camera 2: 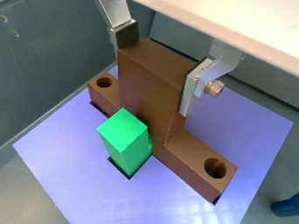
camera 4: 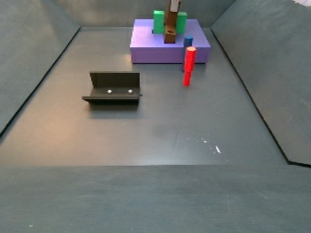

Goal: Pick up the brown object. Move up. Move to above the board. Insert the brown object.
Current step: Insert the brown object.

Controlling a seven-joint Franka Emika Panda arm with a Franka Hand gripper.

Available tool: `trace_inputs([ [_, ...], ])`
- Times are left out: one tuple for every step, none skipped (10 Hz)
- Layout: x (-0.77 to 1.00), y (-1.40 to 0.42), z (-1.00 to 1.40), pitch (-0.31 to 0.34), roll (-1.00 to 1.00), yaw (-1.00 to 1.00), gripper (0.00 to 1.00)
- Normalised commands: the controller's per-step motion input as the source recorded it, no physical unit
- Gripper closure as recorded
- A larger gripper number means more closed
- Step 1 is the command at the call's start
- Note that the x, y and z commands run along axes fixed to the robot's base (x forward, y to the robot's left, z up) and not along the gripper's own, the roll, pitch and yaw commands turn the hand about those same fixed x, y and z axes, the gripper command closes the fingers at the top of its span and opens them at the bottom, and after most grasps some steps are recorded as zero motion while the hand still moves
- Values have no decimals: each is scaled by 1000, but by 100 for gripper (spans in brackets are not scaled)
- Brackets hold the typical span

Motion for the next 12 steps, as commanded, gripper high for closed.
trace_inputs([
  [137, 0, -74, 239, 109, 0, 100],
  [189, 0, -26, 311, 117, -23, 100],
  [220, 0, -14, 404, 150, -54, 100],
  [217, 0, -9, 427, 151, -60, 100],
  [237, 0, -77, 331, 97, -83, 100],
  [151, 0, -131, 169, 53, -51, 100],
  [143, 0, -151, 124, 37, -46, 100],
  [114, -3, -186, 131, 57, -34, 100],
  [83, -37, -226, 173, 97, 0, 100],
  [17, -23, -257, 113, 49, -6, 100],
  [-126, -31, -226, 0, 0, -11, 100],
  [-31, -77, -166, 0, 0, 0, 100],
])
